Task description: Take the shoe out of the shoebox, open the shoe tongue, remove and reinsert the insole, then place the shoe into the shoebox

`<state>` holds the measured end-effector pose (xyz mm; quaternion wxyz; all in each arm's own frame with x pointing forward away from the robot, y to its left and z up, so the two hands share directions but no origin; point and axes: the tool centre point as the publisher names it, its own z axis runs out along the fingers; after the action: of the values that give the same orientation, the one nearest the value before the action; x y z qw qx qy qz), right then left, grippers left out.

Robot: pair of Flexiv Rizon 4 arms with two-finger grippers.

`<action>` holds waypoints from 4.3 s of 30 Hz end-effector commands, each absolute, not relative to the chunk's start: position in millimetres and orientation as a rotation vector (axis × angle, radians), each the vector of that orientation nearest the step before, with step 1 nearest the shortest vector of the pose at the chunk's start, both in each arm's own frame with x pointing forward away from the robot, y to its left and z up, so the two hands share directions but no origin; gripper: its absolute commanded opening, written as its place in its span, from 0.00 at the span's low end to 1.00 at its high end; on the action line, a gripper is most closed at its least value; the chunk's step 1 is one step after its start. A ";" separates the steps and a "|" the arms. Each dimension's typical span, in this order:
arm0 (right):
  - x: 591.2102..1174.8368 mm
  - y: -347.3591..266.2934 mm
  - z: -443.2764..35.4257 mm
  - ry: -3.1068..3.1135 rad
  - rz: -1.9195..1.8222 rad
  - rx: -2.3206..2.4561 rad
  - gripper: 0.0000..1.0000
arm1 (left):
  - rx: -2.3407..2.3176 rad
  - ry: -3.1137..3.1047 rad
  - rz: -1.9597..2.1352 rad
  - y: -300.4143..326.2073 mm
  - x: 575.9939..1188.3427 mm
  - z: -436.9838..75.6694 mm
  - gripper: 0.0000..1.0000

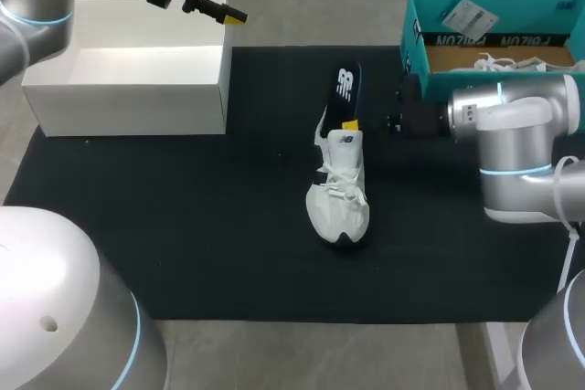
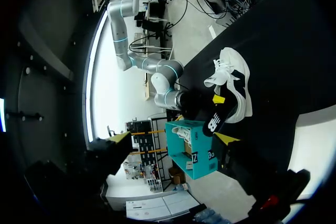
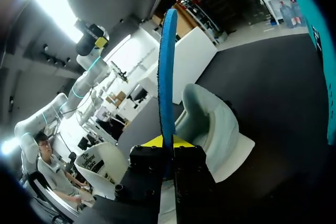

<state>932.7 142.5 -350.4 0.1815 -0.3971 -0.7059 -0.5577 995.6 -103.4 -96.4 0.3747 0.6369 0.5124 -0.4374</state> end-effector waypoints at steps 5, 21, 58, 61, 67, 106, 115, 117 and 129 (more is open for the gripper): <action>932.5 142.6 -347.5 -1.972 -1.609 -1.129 0.75 | 1.634 1.312 -1.119 -103.2 996.1 -96.0 1.00; 973.0 136.2 -331.9 -2.033 -1.641 -1.063 0.00 | 1.634 1.312 -1.119 -103.2 996.1 -96.0 1.00; 974.7 136.5 -332.4 -2.022 -1.594 -1.038 0.21 | 1.634 1.312 -1.119 -103.2 996.1 -96.0 1.00; 974.8 137.9 -332.7 -2.024 -1.579 -1.036 0.00 | 1.634 1.312 -1.119 -103.2 996.1 -96.0 1.00; 961.2 141.6 -342.5 -2.009 -1.537 -1.057 0.00 | 1.634 1.312 -1.119 -103.2 996.1 -96.0 1.00; 939.1 149.8 -345.6 -2.018 -1.478 -1.067 0.00 | 1.634 1.312 -1.119 -103.2 996.1 -96.0 1.00; 922.3 158.4 -355.3 -1.989 -1.421 -1.065 0.00 | 1.634 1.312 -1.119 -103.2 996.1 -96.0 1.00; 918.0 159.3 -357.4 -1.981 -1.412 -1.067 0.00 | 1.634 1.312 -1.119 -103.2 996.1 -96.0 1.00; 926.5 155.5 -344.2 -2.029 -1.472 -1.072 1.00 | 1.634 1.312 -1.119 -103.2 996.1 -96.0 1.00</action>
<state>930.3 154.1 -350.2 0.2133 -0.3818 -0.7277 -0.5283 995.5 -103.3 -96.3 0.3747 0.6370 0.5124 -0.4374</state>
